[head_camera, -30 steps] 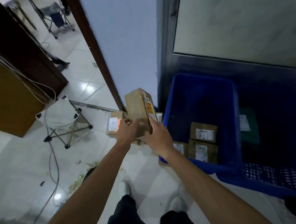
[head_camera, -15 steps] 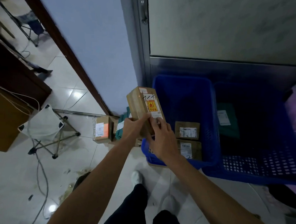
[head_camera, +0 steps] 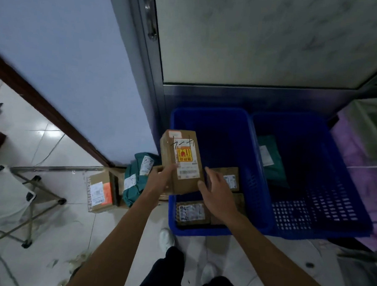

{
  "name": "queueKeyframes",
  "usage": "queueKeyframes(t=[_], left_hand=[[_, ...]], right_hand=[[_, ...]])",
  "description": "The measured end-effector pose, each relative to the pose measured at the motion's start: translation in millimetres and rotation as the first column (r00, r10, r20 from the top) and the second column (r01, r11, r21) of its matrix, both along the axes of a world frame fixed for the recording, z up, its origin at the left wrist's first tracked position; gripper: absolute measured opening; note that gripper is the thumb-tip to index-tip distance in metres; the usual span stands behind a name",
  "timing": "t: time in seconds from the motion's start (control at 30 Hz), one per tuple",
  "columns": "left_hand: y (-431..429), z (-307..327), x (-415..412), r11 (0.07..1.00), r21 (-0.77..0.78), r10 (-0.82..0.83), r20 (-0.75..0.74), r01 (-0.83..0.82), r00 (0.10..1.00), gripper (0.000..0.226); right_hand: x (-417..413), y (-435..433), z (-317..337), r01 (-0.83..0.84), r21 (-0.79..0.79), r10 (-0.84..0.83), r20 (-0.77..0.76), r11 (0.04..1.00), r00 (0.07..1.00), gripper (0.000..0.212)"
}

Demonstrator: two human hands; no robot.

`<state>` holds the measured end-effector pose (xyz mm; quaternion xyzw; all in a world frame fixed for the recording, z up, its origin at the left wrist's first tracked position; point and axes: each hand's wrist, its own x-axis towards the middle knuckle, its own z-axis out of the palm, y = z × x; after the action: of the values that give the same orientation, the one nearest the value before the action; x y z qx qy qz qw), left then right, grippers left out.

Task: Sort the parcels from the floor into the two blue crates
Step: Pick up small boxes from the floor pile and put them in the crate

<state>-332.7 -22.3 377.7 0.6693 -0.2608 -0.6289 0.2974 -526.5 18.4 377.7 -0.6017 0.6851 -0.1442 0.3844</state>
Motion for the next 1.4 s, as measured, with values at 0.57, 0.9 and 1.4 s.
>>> queueKeyframes(t=[0.57, 0.9, 1.4], left_hand=[[-113, -86, -45, 0.907, 0.086, -0.421, 0.149, 0.412, 0.895, 0.097], [-137, -212, -62, 0.898, 0.275, -0.385, 0.111, 0.343, 0.916, 0.082], [-242, -222, -72, 0.321, 0.408, -0.94, 0.246, 0.855, 0.235, 0.039]], right_hand=[[-46, -129, -104, 0.129, 0.575, -0.397, 0.37, 0.808, 0.84, 0.046], [-74, -187, -230, 0.122, 0.591, -0.379, 0.332, 0.797, 0.864, 0.061], [-97, -198, -294, -0.043, 0.538, -0.164, 0.331, 0.842, 0.929, 0.033]])
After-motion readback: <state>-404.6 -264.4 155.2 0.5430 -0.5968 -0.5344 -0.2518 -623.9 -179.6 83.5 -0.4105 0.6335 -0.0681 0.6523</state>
